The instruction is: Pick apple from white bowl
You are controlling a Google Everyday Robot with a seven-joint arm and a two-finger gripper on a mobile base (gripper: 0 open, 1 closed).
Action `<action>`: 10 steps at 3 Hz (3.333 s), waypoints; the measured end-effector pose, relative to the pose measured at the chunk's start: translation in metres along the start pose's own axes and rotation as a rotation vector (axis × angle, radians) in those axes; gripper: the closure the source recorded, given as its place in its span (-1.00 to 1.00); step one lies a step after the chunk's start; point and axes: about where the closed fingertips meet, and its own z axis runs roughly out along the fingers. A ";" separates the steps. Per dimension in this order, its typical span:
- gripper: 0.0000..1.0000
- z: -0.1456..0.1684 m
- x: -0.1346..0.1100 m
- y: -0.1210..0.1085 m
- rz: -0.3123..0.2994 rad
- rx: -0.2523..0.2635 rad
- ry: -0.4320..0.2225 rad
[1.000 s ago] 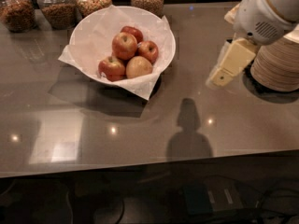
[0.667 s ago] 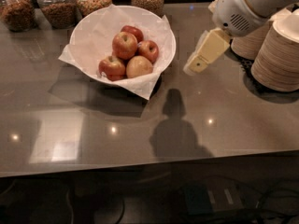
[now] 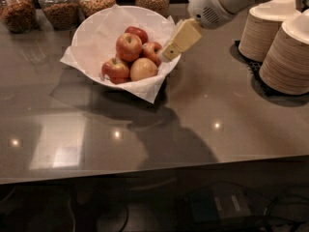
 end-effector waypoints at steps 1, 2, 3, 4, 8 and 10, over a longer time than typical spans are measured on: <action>-1.00 0.031 -0.020 -0.002 -0.013 -0.034 -0.054; -1.00 0.056 -0.036 -0.002 -0.028 -0.068 -0.095; -1.00 0.080 -0.048 0.001 -0.044 -0.111 -0.125; -0.61 0.099 -0.056 0.005 -0.057 -0.148 -0.143; -0.42 0.129 -0.060 0.019 -0.065 -0.224 -0.156; -0.44 0.135 -0.059 0.023 -0.065 -0.246 -0.151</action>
Offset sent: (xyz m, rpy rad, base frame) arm 0.0558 0.0801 -0.0189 0.1110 -0.0068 0.1444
